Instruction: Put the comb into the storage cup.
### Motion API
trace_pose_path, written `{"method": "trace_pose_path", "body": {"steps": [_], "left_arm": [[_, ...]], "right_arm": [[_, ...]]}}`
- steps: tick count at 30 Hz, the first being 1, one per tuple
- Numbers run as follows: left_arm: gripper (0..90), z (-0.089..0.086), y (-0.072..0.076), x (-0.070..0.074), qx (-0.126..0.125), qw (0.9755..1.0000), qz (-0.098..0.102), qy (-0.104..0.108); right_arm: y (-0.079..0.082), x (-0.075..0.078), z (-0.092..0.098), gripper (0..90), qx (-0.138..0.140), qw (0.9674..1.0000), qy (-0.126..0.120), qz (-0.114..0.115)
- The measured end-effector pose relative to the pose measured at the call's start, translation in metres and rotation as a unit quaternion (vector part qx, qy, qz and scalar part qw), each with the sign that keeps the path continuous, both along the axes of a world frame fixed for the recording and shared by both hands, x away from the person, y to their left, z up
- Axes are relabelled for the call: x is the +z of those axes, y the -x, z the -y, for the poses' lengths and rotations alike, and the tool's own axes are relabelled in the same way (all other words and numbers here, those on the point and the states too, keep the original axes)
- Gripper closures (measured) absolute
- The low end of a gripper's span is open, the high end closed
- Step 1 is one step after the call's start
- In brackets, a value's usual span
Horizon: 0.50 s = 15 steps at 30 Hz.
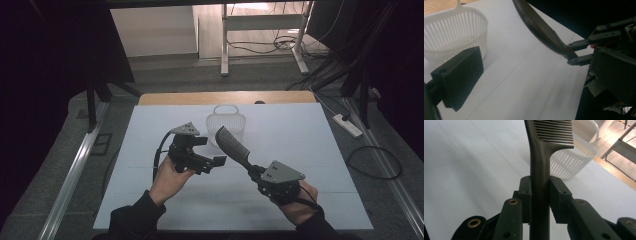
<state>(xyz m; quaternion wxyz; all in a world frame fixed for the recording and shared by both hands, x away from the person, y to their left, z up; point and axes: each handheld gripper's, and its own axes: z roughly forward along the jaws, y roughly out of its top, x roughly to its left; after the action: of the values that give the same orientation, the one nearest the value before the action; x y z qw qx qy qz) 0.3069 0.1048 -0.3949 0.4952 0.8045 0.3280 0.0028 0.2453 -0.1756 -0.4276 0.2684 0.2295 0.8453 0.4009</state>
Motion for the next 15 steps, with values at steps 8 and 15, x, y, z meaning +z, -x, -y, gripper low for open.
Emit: {"method": "trace_pose_path", "body": {"steps": [8,15], "left_arm": [[0.0,0.004,-0.002,-0.004,-0.002,0.9997,-0.02,0.013],[0.0,0.008,-0.004,-0.006,-0.003,0.9989,-0.038,0.027]], "right_arm": [[0.005,-0.003,-0.009,72.7,0.01,0.9999,-0.002,0.004],[0.007,-0.003,-0.012,72.7,0.016,0.9998,-0.006,0.006]]}}
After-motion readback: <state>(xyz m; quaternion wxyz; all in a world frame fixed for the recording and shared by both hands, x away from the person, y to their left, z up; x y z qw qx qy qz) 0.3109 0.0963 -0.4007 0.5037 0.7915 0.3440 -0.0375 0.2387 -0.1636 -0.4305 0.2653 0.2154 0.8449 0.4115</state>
